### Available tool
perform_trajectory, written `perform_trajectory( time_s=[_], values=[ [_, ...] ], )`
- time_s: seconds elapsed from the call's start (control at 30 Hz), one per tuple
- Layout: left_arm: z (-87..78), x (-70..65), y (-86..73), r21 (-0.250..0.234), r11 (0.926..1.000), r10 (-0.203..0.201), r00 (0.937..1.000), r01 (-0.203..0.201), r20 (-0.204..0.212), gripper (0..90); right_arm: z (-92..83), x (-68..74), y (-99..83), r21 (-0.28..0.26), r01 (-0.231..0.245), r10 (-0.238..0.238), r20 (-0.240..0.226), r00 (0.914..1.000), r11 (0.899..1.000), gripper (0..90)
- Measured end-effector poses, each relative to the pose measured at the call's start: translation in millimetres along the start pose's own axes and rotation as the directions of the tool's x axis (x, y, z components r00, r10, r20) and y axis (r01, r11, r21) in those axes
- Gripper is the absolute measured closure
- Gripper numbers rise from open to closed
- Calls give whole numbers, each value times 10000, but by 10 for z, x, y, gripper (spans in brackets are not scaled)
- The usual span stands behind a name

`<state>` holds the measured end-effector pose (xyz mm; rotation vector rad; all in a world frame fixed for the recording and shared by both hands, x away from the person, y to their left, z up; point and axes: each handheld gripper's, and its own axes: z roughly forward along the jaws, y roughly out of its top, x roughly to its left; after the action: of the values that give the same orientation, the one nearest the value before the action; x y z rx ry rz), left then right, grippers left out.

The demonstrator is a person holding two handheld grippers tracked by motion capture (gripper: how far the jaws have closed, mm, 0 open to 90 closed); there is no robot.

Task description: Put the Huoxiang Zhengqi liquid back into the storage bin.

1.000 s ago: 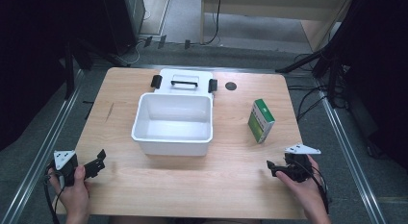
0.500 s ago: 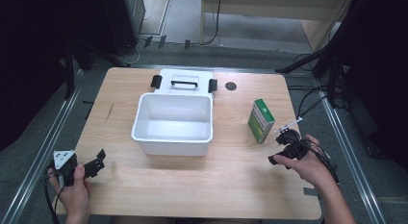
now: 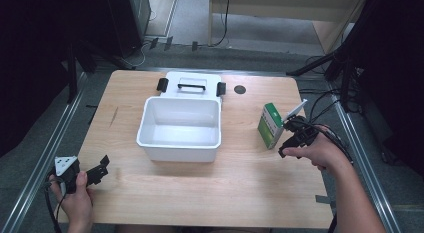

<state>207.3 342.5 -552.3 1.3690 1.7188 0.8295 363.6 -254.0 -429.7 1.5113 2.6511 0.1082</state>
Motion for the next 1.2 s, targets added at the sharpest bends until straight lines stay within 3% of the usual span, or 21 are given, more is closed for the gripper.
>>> perform_trajectory(
  time_s=[0.3,0.43,0.47,0.53,0.7,0.83,0.97,1.1,1.13,1.17,1.2],
  values=[
    [-1,5,2,20,10000,-14,10000,14,-3,0,-177,58,298,236,-117,122,-196,9997,9997,197],
    [0,6,2,41,10000,-19,10000,19,-14,0,-230,66,474,388,-380,388,-184,9991,9985,213],
    [1,5,2,40,10000,-12,10000,12,-23,0,-243,63,578,466,-695,703,-157,9974,9965,226],
    [2,5,2,43,10000,-9,10000,10,-16,0,-239,60,664,471,-889,900,-208,9957,9949,235],
    [6,6,3,57,10000,-49,10000,49,2,0,-221,53,814,620,-1151,1169,-262,9928,9914,261],
    [10,5,5,103,9999,-46,10000,46,-21,0,-170,-4,940,656,-1613,1649,-544,9848,9847,331],
    [13,6,7,140,9999,-56,10000,57,-17,0,-103,-12,1012,574,-1642,1646,-24,9864,9848,427],
    [14,9,8,170,9998,-60,10000,60,-5,0,-74,8,1048,635,-1648,1659,-130,9861,9843,472],
    [15,7,8,163,9998,-69,10000,69,-15,0,-54,4,1060,771,-1716,1710,150,9852,9821,520],
    [15,7,8,163,9998,-69,10000,69,-15,0,-54,4,1060,771,-1716,1710,150,9852,9821,520],
    [15,8,8,182,9998,-64,10000,64,-24,0,-46,-19,1062,753,-1731,1721,189,9849,9820,593]
  ],
)
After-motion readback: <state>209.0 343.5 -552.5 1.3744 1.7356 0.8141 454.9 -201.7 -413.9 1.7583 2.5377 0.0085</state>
